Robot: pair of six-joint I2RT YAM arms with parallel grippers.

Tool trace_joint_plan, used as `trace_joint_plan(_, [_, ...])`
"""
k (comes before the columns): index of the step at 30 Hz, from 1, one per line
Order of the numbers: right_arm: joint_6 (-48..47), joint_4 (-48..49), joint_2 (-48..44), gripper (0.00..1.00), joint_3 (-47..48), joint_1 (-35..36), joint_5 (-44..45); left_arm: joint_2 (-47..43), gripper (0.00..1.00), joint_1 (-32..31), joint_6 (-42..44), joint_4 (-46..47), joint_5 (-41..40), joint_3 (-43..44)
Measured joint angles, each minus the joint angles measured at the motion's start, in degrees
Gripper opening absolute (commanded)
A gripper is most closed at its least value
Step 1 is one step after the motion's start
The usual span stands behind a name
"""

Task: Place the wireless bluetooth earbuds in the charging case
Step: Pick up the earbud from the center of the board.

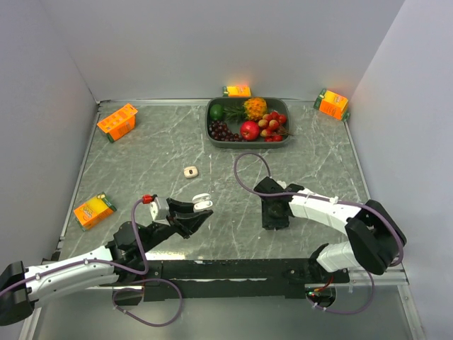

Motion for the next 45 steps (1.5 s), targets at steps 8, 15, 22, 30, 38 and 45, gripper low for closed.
trace_joint_plan(8, [-0.02,-0.76,1.84,0.49,1.36,-0.04,0.07,-0.02,0.01,-0.22,-0.20,-0.02,-0.02,0.00])
trace_joint_plan(15, [-0.02,-0.90,2.21,0.49,1.66,-1.07,-0.24,-0.24,0.01,-0.26,-0.20,-0.07,-0.22,0.00])
trace_joint_plan(22, [-0.22,-0.98,2.25,0.49,1.77,-2.12,-0.57,-0.85,0.01,-0.33,-0.20,-0.07,-0.26,-0.02])
trace_joint_plan(30, [-0.81,-0.68,2.34,0.48,1.81,-3.06,0.33,-0.90,0.01,-0.35,-0.20,-0.11,-0.26,-0.02])
trace_joint_plan(38, [-2.19,-0.15,2.84,0.34,2.25,-3.65,1.60,-1.16,0.01,-0.35,-0.20,-0.15,-0.26,-0.02])
trace_joint_plan(45, [-2.21,0.04,2.82,0.26,2.25,-3.89,2.60,-1.22,0.01,-0.35,-0.22,-0.09,-0.24,-0.02])
